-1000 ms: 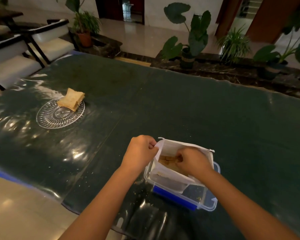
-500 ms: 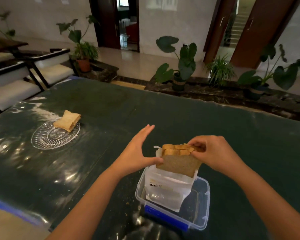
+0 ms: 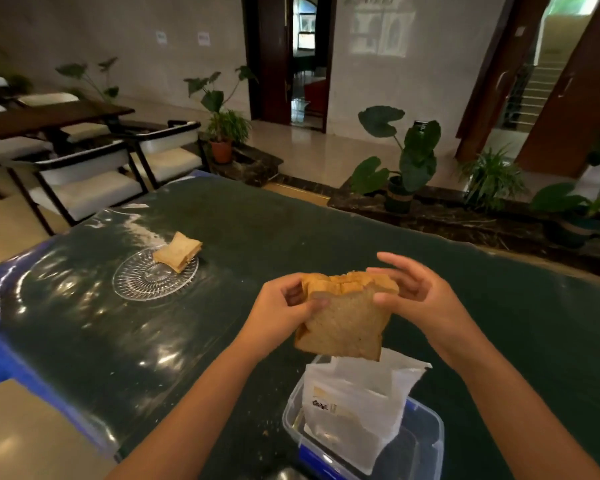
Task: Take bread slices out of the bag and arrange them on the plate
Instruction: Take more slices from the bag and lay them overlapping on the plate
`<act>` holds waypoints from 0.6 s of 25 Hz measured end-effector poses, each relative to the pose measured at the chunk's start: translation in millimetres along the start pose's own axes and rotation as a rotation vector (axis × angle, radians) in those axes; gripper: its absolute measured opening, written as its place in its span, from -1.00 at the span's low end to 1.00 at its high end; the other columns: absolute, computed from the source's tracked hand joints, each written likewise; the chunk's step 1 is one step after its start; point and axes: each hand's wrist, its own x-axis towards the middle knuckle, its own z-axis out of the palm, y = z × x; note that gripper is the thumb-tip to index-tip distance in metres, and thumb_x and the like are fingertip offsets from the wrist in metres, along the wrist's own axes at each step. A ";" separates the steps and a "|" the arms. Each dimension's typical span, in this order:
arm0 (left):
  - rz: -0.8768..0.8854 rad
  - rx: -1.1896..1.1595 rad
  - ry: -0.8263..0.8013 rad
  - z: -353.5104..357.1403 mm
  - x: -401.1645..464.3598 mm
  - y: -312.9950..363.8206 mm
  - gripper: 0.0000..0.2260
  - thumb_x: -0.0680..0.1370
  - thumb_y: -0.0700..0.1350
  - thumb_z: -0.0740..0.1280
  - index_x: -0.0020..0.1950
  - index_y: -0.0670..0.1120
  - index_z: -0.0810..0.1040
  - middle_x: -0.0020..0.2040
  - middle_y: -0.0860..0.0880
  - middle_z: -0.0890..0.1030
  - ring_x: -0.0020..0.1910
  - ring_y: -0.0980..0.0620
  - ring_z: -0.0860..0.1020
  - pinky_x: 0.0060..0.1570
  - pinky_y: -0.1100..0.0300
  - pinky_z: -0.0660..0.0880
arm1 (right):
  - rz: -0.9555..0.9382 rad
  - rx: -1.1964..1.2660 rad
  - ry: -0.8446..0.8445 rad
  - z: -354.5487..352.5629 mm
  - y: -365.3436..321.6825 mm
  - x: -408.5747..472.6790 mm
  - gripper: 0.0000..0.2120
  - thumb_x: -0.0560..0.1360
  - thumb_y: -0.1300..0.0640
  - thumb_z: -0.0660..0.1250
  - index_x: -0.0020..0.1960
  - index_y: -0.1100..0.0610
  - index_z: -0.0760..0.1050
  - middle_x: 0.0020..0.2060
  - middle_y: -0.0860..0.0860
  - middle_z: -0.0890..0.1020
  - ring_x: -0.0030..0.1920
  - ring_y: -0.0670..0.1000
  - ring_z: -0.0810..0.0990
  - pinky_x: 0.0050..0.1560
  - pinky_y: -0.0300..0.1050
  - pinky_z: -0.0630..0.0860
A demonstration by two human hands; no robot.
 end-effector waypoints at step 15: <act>-0.288 -0.275 0.225 -282.2 -70.5 -36.6 -0.84 0.41 -0.16 0.41 -0.03 -0.07 0.65 -0.18 -0.02 0.72 -0.20 0.04 0.66 -0.28 0.19 0.60 | 0.161 0.228 -0.108 304.2 21.8 79.6 -0.64 0.37 0.29 0.41 0.06 -0.06 0.51 -0.02 -0.04 0.69 -0.03 -0.04 0.67 -0.24 -0.10 0.63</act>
